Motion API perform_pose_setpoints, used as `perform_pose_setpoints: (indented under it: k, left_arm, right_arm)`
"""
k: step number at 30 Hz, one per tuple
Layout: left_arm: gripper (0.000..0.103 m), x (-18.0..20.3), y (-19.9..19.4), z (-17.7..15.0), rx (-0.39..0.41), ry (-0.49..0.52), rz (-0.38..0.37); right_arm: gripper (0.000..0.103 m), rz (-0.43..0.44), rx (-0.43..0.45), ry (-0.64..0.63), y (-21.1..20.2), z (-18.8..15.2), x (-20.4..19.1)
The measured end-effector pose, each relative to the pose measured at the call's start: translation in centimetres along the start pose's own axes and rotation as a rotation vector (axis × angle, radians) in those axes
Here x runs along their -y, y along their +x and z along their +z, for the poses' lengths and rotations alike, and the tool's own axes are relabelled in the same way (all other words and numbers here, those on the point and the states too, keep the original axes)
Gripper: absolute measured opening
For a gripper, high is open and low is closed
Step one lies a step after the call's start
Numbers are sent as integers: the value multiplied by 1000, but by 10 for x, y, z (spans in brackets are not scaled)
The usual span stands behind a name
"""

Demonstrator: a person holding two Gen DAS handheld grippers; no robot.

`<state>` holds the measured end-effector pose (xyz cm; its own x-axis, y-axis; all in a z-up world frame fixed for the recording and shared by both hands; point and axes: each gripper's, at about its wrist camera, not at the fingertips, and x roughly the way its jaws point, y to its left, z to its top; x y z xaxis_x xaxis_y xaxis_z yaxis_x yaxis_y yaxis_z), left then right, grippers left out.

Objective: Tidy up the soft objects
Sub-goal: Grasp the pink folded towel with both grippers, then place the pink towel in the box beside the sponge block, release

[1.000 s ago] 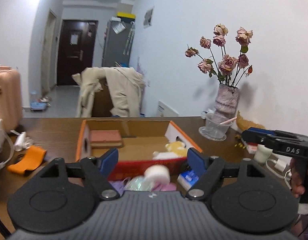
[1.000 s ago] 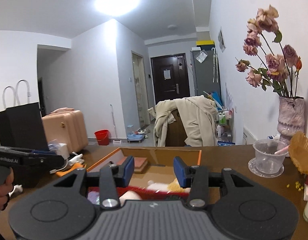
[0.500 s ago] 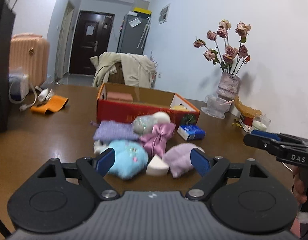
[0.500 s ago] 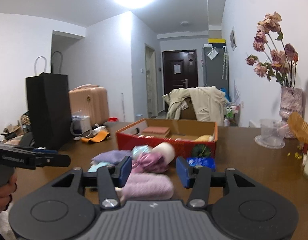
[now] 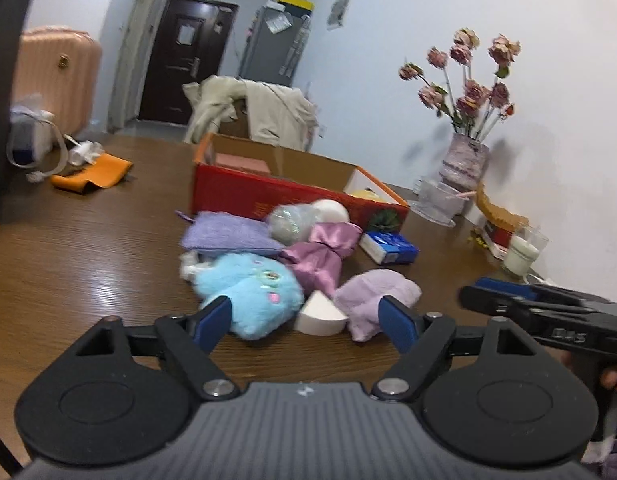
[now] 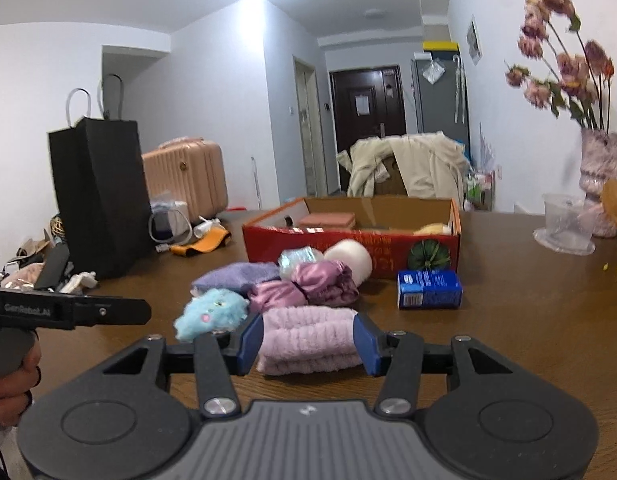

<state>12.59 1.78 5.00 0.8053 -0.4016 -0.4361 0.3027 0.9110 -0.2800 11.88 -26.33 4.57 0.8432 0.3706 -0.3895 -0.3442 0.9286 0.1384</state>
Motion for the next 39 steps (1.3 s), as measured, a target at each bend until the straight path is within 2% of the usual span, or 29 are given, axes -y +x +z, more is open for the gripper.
perform_pose_setpoints:
  k: [3,5,8,14,19,21,27,29,30,33,36,39]
  left_arm:
    - [62,8,24,4,-49,-19,-81]
    - [57,14,39,7,-75,-27,-117]
    - [56,26,65,8,-112,-32,-161]
    - [53,33,103,10,-179,-40,-134]
    - [50,34,115,13,-195,-58,-119]
    - [46,36,120,14,-204,-67,-117]
    - [45,44,134,12,-240,-73,-100]
    - [43,45,136,12,-245,-79,-97]
    - [33,46,137,12,-248,-77,-100]
    - [20,47,135,16,-245,-79,-112]
    - [19,50,127,33,-211,-79,-148]
    - [19,50,122,69,-144,-61,-188]
  right_arm:
    - [49,-1,-23,31,18,3,11]
    - [49,5,-34,55,31,6,21]
    - [49,29,-53,97,49,11,36]
    - [46,100,-115,200,90,13,66]
    - [34,151,-158,270,101,6,79]
    - [33,140,-154,275,94,4,81]
    - [32,96,-145,295,81,-5,88]
    - [33,90,-146,298,81,-7,88]
    - [33,89,-150,302,82,-7,89]
    - [23,107,-155,317,82,-7,92]
    - [20,122,-110,321,75,7,93]
    - [20,133,-34,303,71,37,95]
